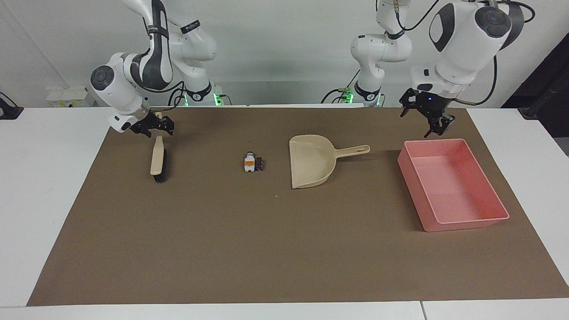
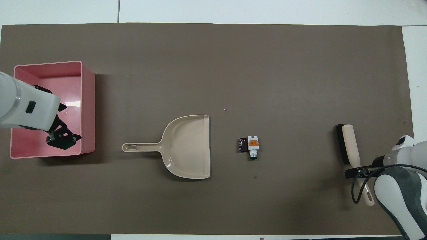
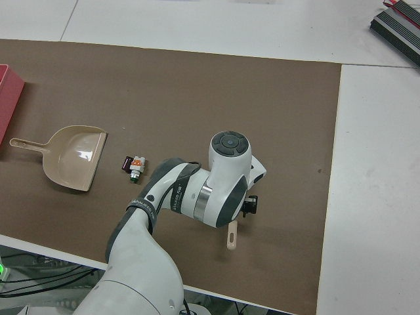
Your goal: Clean e-waste and dump in bin
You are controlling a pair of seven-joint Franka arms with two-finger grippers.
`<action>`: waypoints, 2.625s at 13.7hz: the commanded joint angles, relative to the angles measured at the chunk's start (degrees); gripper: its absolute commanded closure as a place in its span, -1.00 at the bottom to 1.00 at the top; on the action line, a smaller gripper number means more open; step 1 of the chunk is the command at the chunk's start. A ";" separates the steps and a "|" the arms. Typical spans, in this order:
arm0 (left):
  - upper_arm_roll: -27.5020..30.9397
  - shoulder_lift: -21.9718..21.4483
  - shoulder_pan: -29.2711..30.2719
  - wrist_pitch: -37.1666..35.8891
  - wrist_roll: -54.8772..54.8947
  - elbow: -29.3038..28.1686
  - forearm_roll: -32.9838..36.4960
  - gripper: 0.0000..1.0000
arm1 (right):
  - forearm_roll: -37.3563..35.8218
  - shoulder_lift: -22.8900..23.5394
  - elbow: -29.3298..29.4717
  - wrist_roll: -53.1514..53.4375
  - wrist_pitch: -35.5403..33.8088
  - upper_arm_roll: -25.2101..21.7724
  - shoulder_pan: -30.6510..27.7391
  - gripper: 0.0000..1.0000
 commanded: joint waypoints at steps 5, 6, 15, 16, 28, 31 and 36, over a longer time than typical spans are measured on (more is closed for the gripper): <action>-0.41 -3.09 -9.00 10.62 9.26 -12.36 0.15 -0.98 | 0.24 -1.11 -2.49 -5.57 1.56 0.27 -2.36 -0.43; -0.42 -2.56 -10.66 13.77 8.92 -14.12 0.15 -0.98 | 0.24 -1.11 -2.49 -5.93 1.39 0.35 -2.36 -0.33; -0.51 4.47 -16.30 23.46 4.34 -18.97 0.32 -0.97 | 0.24 -1.11 -2.49 -7.60 0.77 0.36 -2.27 0.02; -0.51 4.99 -16.39 25.47 4.25 -20.02 0.32 -0.97 | 0.24 -1.11 -2.40 -7.60 0.77 0.36 -2.27 0.02; -0.51 5.79 -17.71 34.28 2.06 -27.06 0.41 -0.83 | 0.24 -1.11 -2.40 -6.98 0.77 0.27 -2.44 0.83; -0.51 5.70 -18.76 34.28 -0.48 -27.06 0.41 -0.38 | 0.24 -0.68 -1.35 -6.11 0.51 0.36 -1.83 0.99; -0.59 5.44 -19.47 33.49 -1.63 -26.71 0.41 0.53 | -4.83 0.73 12.68 -3.40 -11.52 3.25 1.85 1.00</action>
